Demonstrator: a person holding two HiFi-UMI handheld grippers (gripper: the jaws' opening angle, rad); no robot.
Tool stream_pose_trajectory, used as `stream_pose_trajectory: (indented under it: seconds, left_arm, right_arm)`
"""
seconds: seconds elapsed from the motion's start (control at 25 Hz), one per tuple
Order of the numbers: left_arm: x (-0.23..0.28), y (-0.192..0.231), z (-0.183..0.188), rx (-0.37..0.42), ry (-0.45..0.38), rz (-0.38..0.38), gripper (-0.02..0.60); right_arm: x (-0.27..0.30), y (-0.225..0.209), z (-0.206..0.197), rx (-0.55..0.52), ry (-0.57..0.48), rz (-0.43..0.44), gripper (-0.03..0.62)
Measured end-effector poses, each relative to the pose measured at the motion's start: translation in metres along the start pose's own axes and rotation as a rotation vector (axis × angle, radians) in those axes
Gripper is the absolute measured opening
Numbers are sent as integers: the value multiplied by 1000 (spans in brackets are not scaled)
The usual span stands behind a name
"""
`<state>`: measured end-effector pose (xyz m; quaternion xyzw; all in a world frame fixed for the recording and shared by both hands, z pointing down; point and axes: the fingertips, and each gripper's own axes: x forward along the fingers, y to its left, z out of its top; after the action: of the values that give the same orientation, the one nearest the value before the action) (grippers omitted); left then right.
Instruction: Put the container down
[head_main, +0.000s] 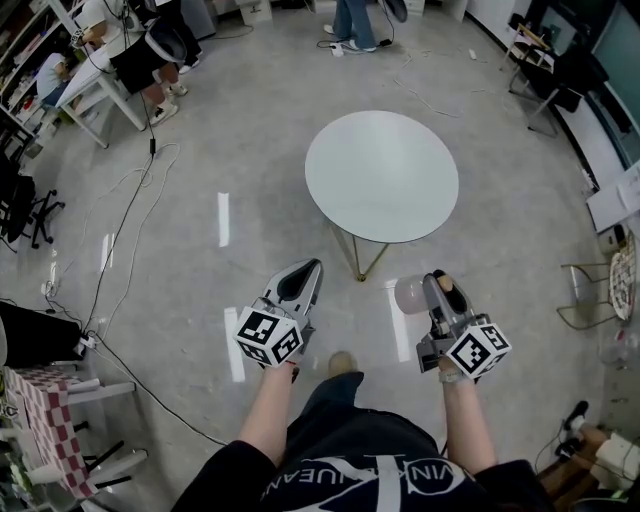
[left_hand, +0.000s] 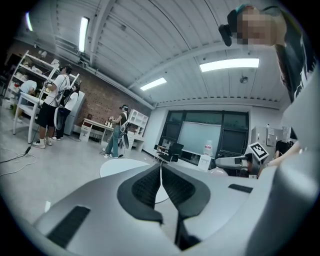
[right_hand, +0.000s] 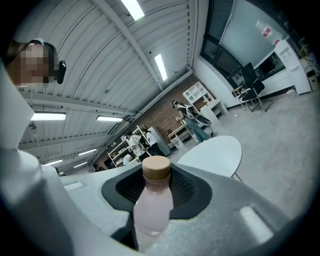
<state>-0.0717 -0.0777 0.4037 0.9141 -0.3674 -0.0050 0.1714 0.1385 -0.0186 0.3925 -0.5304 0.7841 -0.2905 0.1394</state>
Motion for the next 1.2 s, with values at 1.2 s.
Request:
stream_pose_trajectory:
  seconds: [1.2]
  left_arm:
    - [79, 65, -11, -55, 38, 26, 14]
  right_arm:
    - [121, -52, 3, 20, 108, 33, 133]
